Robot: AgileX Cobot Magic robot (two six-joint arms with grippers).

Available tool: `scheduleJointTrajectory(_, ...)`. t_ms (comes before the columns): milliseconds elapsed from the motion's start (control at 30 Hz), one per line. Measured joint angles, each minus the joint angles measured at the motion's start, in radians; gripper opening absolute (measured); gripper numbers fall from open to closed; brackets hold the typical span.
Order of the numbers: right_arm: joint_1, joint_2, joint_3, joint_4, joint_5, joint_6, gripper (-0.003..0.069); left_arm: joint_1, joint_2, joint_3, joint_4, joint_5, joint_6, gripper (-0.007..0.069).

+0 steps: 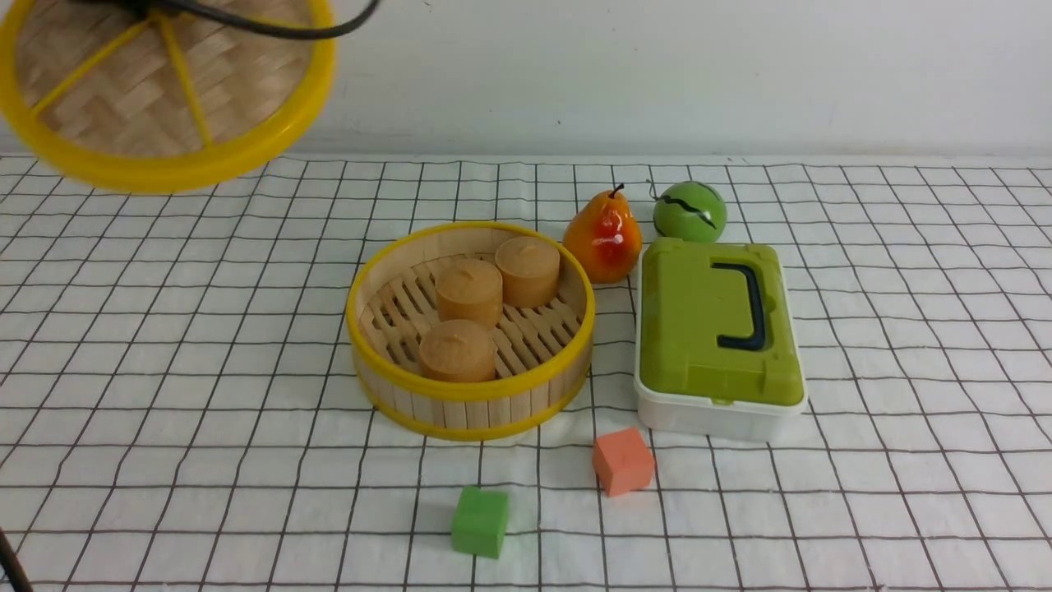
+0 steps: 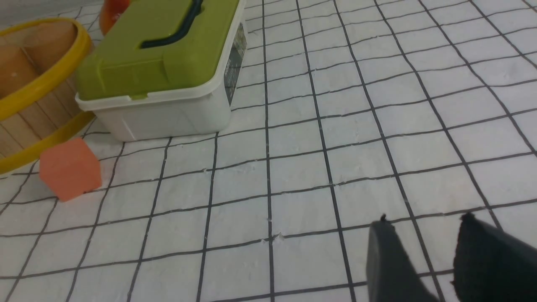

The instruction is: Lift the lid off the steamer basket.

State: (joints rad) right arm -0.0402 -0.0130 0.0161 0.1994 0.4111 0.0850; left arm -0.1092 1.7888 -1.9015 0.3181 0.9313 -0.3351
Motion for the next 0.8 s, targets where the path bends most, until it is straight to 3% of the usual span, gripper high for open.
scheduleJointTrajectory(200, 0.0, 0.0, 0.0, 0.0, 0.0, 0.0, 0.024, 0.075, 0.15, 0.233, -0.035, -0.142, -0.058, 0.0104)
scheduleJointTrajectory(400, 0.0, 0.0, 0.0, 0.0, 0.0, 0.0, 0.024, 0.06, 0.274, 0.256, -0.051, -0.188, -0.088, 0.0104)
scheduleJointTrajectory(500, 0.0, 0.0, 0.0, 0.0, 0.0, 0.0, 0.024, 0.059, 0.29, 0.256, -0.071, -0.199, -0.093, 0.0137)
scheduleJointTrajectory(633, 0.0, 0.0, 0.0, 0.0, 0.0, 0.0, 0.024, 0.058, 0.248, 0.234, -0.076, -0.19, -0.039, 0.0269)
scheduleJointTrajectory(733, 0.0, 0.0, 0.0, 0.0, 0.0, 0.0, 0.024, 0.053, 0.171, 0.198, -0.077, -0.147, 0.003, 0.0291)
scheduleJointTrajectory(800, 0.0, 0.0, 0.0, 0.0, 0.0, 0.0, 0.024, 0.045, 0.072, 0.179, -0.081, -0.118, 0.029, 0.0262)
